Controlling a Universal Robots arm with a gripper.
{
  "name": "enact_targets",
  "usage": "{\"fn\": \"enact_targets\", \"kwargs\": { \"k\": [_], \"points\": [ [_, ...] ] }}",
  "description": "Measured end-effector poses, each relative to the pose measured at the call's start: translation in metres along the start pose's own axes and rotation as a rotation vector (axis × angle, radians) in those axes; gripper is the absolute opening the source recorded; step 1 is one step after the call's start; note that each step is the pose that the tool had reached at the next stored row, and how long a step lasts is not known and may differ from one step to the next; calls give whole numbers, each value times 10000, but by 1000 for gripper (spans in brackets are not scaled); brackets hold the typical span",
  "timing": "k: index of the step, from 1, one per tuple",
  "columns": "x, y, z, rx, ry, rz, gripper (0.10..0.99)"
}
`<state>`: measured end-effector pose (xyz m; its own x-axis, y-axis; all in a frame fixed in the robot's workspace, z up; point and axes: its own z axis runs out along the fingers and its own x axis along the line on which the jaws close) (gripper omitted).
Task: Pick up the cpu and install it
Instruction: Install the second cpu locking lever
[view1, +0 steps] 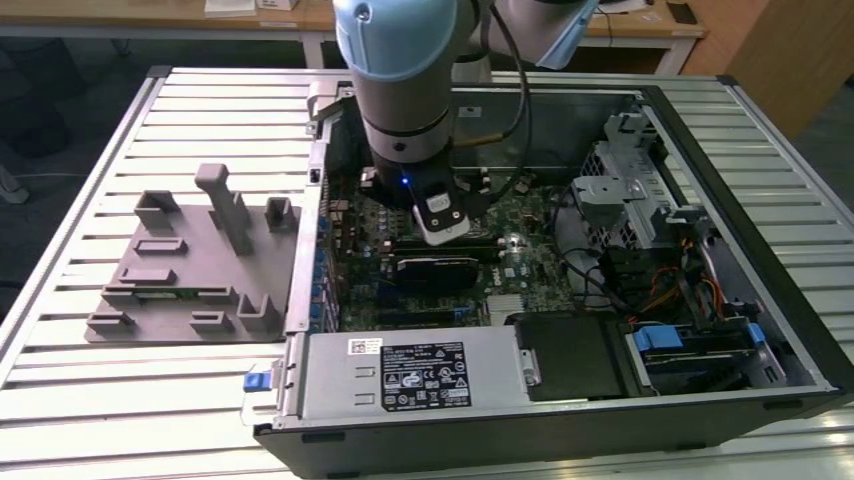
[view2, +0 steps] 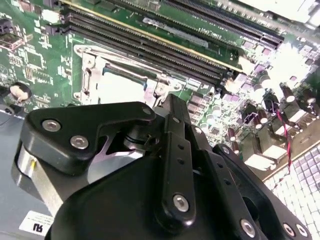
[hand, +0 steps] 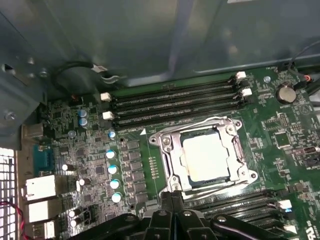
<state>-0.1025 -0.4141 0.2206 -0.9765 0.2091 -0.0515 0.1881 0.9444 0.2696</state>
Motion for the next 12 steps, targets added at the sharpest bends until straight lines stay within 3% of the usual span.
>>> {"fn": "enact_targets", "kwargs": {
  "k": [12],
  "points": [
    [-144, 144, 55, 485, -110, 5, 106]
  ]
}}
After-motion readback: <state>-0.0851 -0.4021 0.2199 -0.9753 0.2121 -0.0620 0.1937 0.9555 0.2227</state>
